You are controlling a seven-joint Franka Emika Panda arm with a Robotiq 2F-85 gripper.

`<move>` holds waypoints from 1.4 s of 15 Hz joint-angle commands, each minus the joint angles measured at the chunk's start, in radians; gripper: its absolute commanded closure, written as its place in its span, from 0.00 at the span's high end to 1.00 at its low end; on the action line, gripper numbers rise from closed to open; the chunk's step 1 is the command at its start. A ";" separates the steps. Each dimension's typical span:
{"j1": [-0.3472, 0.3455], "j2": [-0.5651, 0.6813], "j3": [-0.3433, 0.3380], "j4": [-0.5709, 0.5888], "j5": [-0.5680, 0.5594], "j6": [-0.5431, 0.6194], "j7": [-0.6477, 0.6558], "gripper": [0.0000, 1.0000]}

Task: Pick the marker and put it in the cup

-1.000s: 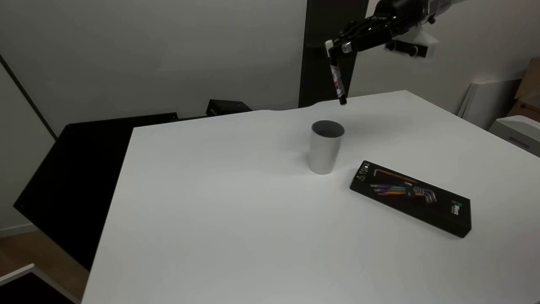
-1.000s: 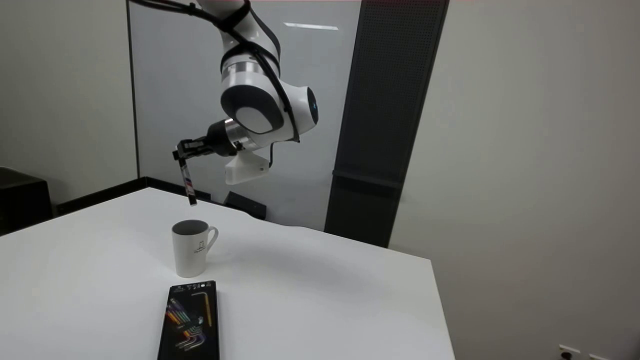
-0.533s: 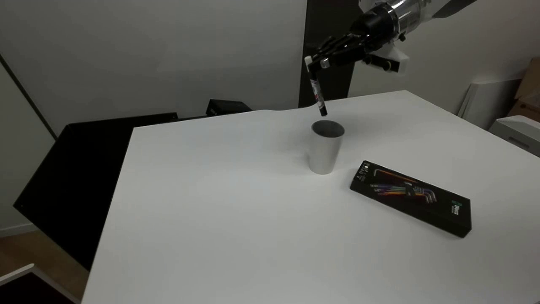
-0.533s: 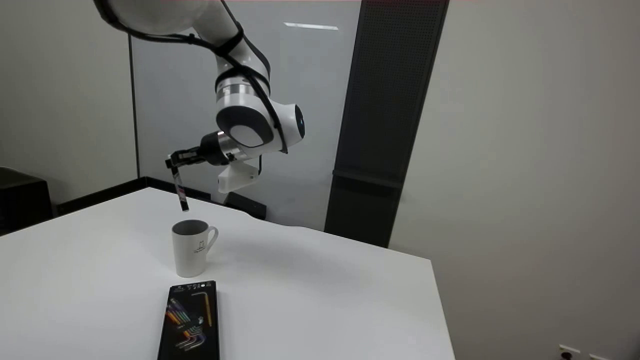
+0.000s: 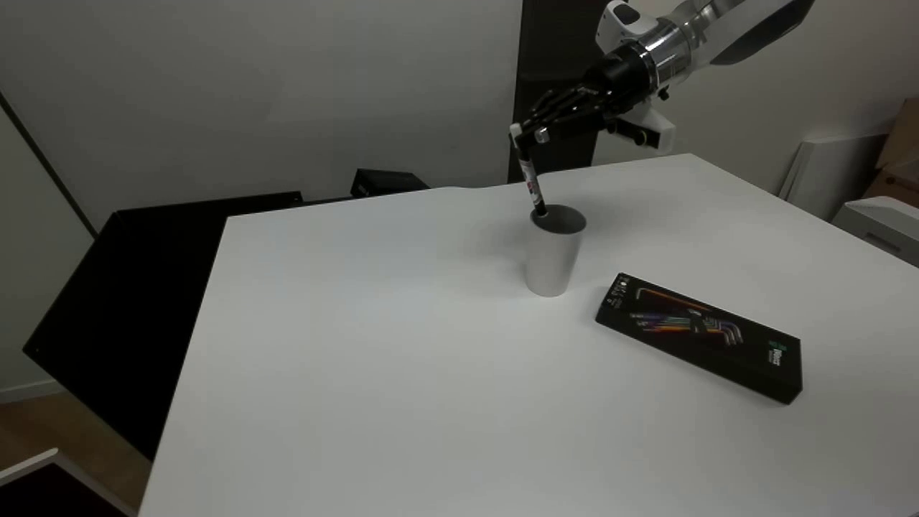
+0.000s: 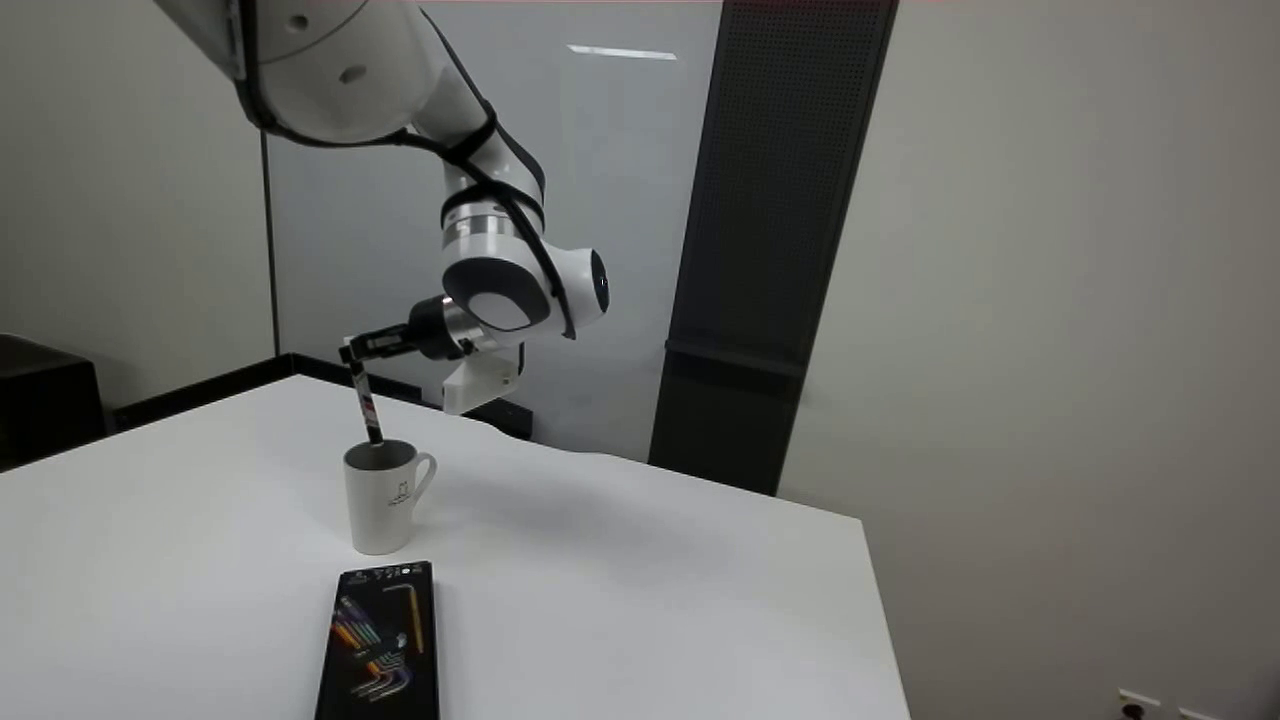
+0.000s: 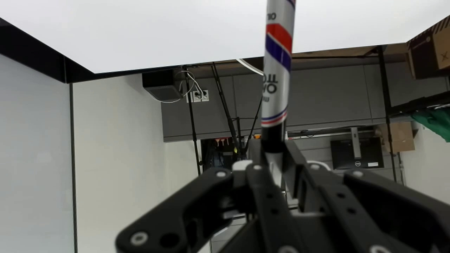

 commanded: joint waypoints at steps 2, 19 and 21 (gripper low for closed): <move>-0.017 0.069 0.008 0.074 -0.009 -0.029 -0.007 0.07; 0.006 0.019 -0.013 0.060 -0.109 0.005 0.036 0.94; 0.049 -0.042 -0.040 0.023 -0.190 0.085 0.068 1.00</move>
